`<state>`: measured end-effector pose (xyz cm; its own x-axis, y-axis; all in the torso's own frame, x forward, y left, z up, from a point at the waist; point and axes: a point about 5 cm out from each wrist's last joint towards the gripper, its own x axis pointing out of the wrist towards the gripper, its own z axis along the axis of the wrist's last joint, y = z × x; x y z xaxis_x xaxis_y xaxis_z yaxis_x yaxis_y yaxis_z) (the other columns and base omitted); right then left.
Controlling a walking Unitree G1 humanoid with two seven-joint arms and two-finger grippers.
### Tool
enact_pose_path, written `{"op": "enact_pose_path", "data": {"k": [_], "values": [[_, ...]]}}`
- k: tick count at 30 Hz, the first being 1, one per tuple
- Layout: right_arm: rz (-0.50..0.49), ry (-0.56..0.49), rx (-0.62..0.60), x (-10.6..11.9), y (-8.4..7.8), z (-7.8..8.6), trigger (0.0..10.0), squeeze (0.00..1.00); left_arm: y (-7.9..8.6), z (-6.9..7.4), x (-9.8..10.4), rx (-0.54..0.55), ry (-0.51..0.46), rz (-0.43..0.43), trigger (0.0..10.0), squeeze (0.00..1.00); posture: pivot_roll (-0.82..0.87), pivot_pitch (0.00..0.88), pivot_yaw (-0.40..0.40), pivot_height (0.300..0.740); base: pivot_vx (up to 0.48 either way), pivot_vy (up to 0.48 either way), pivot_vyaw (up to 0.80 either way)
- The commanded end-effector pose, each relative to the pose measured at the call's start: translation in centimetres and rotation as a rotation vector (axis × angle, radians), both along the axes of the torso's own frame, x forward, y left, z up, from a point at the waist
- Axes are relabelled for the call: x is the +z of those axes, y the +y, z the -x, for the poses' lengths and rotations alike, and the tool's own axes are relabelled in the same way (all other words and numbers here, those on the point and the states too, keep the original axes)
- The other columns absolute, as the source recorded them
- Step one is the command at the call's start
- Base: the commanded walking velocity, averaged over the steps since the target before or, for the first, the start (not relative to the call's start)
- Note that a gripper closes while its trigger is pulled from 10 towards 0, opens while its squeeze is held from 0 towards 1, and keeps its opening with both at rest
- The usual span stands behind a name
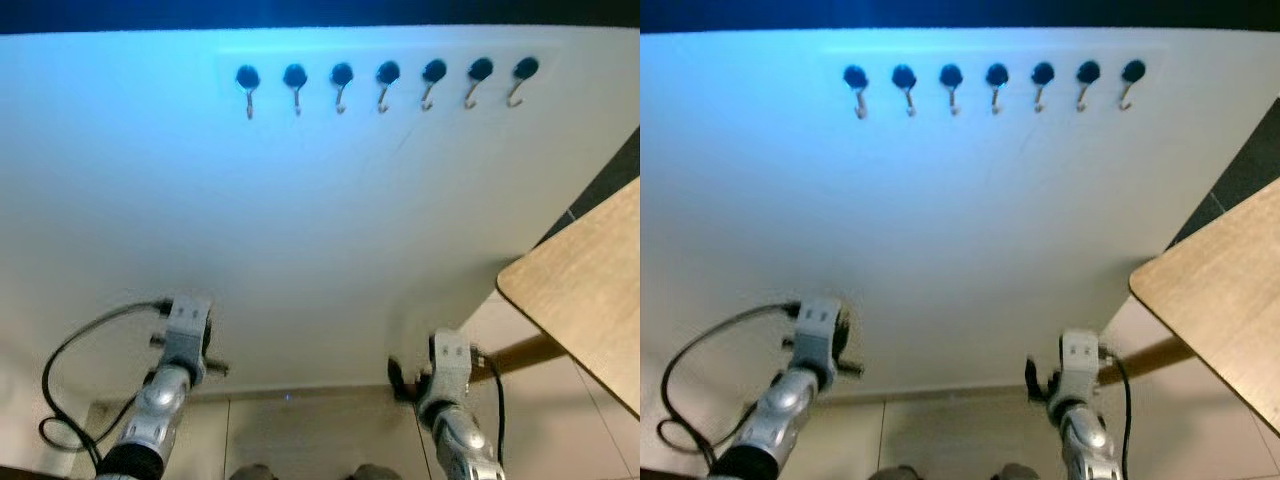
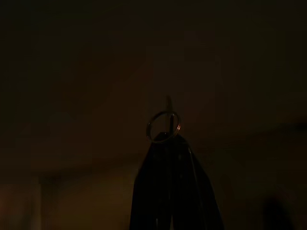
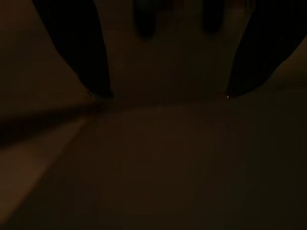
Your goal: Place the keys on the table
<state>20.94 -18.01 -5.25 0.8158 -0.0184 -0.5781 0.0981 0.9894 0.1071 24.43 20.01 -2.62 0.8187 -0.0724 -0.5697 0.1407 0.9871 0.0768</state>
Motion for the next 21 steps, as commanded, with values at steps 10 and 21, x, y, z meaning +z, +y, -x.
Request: {"op": "enact_pose_path", "data": {"k": [10, 21], "values": [[0.081, 0.158, -0.173, -2.4, -3.4, 4.0, 10.0, 0.00, -0.3, 1.5, -2.4, 0.044, 0.155, 0.045, 10.0, 0.00, 0.00, 0.003, 0.030, 0.740, 0.000, 0.000, 0.00], [0.098, 0.191, -0.211, -2.6, -4.3, 4.3, 10.0, 0.00, -0.1, 1.9, -3.0, 0.056, 0.213, -0.002, 10.0, 0.00, -0.01, 0.000, 0.036, 0.740, 0.000, 0.000, 0.00]]}}
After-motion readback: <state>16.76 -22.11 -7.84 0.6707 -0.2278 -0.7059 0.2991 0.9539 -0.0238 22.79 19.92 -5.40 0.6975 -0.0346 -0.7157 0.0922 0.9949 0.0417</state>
